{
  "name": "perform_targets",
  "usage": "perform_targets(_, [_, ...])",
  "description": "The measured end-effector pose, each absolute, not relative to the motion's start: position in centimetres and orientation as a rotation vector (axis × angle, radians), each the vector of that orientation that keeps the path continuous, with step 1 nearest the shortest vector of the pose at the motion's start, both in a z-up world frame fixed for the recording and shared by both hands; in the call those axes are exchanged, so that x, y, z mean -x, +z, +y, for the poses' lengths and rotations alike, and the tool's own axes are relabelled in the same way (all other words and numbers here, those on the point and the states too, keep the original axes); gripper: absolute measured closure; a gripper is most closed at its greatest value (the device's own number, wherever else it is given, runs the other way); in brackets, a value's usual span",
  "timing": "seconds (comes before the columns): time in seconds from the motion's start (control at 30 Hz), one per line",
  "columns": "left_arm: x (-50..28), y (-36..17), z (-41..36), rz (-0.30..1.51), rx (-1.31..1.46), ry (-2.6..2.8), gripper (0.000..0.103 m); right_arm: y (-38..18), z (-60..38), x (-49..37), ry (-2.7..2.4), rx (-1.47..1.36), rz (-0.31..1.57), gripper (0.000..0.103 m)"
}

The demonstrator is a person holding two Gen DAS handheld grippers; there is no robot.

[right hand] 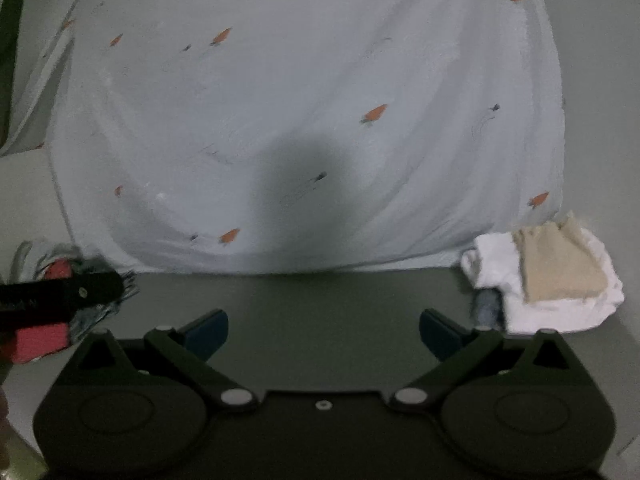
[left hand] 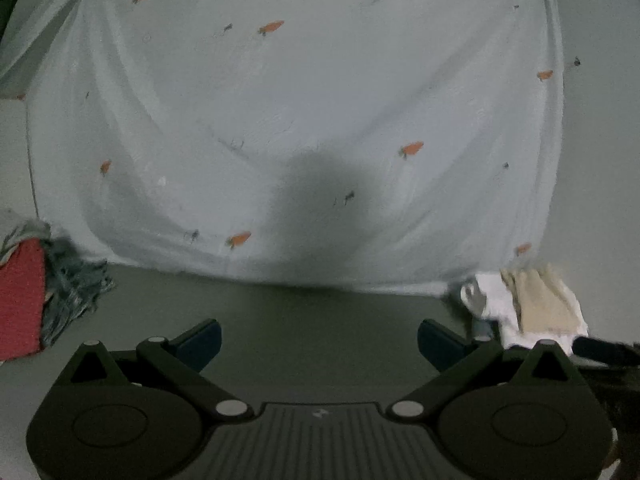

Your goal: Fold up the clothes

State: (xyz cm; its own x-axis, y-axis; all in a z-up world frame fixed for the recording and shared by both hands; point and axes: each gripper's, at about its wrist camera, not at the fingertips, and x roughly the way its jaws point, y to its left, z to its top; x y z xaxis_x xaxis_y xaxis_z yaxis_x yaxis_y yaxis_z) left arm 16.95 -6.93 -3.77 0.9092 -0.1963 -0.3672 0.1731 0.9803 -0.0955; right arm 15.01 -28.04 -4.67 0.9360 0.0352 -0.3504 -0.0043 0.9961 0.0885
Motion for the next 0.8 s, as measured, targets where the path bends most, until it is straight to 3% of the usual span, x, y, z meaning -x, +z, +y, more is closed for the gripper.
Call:
perform_targets(0.4, [-10.2,-5.6,2.1,0.460,0.020,-0.174,0.000,-5.8,-17.4,-7.5,0.011,-0.072,0.417,0.000])
perform_targets(0.8, [-6.0,-6.8,7.0,0.523,0.042,-0.156,0.000,-7.1,-13.1,-3.5,0.005,-0.062,0.484,0.000])
